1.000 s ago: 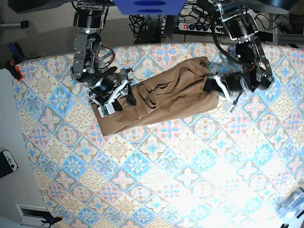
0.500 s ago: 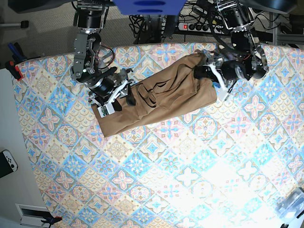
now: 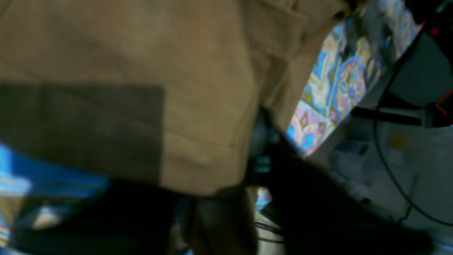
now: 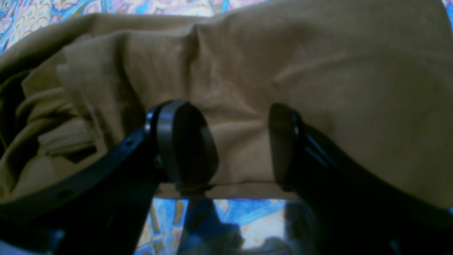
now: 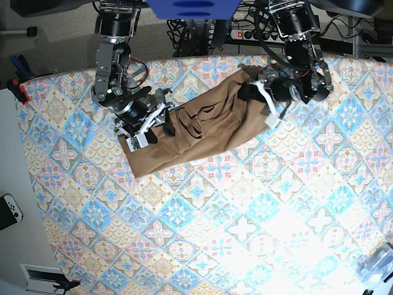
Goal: Layout the t-shirt on the table in an organized manner, then fold the t-shirt properly
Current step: 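Grasp the folded shirt end with the left gripper and lift it, then fold the lifted end with the left gripper over toward the right gripper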
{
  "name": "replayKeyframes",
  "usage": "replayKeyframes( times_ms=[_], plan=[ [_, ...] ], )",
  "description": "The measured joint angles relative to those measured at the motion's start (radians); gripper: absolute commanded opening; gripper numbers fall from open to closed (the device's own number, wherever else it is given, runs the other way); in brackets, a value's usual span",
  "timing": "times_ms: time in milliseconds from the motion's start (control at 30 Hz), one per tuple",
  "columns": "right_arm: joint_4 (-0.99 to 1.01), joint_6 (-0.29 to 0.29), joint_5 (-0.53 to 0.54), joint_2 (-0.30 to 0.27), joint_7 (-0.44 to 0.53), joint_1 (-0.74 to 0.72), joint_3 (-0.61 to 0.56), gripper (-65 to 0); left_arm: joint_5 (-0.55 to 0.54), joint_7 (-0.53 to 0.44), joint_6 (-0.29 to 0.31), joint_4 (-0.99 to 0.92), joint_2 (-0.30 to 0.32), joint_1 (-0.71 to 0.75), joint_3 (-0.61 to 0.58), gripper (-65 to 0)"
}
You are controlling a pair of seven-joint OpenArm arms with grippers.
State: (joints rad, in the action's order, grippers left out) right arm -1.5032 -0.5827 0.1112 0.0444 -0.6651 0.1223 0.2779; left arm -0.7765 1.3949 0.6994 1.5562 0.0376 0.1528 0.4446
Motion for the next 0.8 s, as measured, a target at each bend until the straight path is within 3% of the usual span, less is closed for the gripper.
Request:
replayKeyframes(
  times_ms=[233, 333, 700, 800],
  plan=[
    [-0.002, 0.007, -0.004, 0.0, 0.0, 0.0, 0.0, -31.2, 0.153, 0.007, 0.0, -0.002, -0.038, -0.079, 0.0, -65.0],
    [-0.003, 0.007, -0.004, 0.0, 0.0, 0.0, 0.0, -31.2, 0.166, 0.011, 0.0, -0.004, -0.036, -0.102, 0.004, -65.0],
    [-0.087, 0.007, -0.008, 0.0, -0.004, 0.003, 0.002, -31.2, 0.174, 0.011, 0.0, -0.095, 0.164, -0.258, -0.002, -65.0],
    [-0.1, 0.007, -0.007, 0.0, -0.001, 0.002, 0.003, -31.2, 0.18, 0.011, 0.0, -0.092, 0.175, -0.27, 0.002, -65.0]
  ],
)
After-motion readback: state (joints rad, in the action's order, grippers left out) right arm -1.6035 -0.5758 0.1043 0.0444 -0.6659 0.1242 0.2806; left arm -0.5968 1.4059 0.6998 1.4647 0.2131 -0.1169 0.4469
